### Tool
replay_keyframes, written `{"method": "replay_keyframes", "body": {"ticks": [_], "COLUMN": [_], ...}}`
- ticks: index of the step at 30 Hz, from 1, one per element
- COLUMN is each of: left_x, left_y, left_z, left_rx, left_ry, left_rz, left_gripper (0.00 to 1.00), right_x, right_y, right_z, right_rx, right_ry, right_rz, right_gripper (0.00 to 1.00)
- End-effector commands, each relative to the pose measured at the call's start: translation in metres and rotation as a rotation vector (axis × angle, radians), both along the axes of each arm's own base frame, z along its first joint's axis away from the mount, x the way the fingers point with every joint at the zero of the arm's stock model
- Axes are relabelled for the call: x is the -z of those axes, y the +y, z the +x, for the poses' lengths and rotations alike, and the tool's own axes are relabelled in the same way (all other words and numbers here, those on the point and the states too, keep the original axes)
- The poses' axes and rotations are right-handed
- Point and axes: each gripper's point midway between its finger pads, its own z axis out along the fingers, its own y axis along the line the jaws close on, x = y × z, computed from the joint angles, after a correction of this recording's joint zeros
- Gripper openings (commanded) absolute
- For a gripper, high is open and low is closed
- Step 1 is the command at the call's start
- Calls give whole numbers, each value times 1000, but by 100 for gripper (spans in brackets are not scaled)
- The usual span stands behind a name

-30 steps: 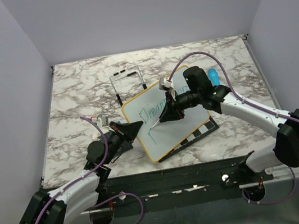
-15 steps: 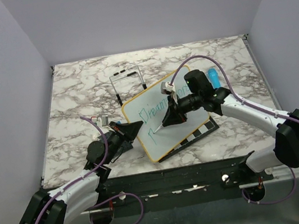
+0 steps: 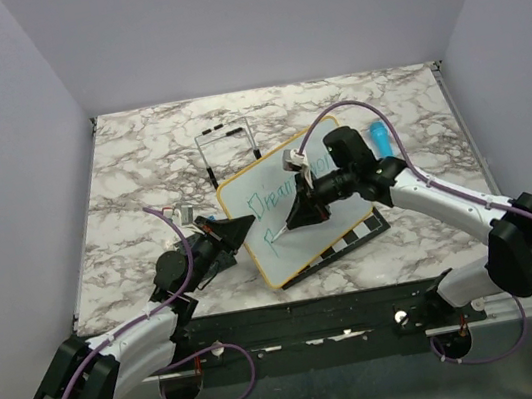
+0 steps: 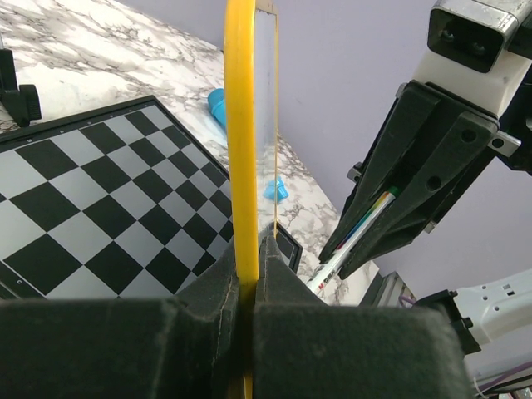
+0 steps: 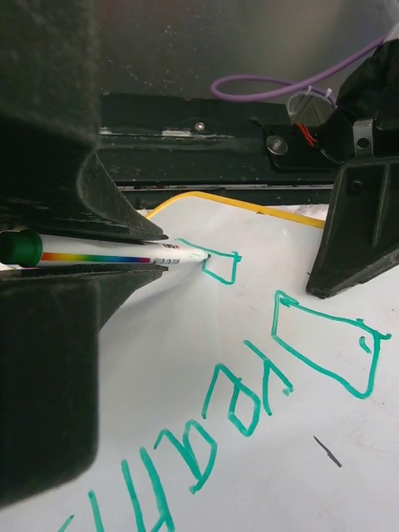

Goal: Write a sentence on the whiteboard

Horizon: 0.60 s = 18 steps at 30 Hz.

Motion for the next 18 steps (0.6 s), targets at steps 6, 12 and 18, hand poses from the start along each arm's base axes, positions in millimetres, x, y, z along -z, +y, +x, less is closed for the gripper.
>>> {"method": "replay_keyframes", "body": {"ticks": [6, 12, 18], "left_x": [11, 10, 10], "left_y": [1, -1, -1], "left_z": [2, 2, 1], "left_rx": [-13, -4, -3], "left_ry": [-38, -38, -39], "left_rz": [87, 81, 81], "left_gripper": [0, 0, 0], "right_x": [-28, -23, -23], "right_y": [-18, -19, -16], "right_z": [18, 23, 22], "right_rx": [59, 74, 59], "right_ry": [-37, -30, -15], "right_rz": [69, 57, 68], "right_gripper": [1, 1, 1]}}
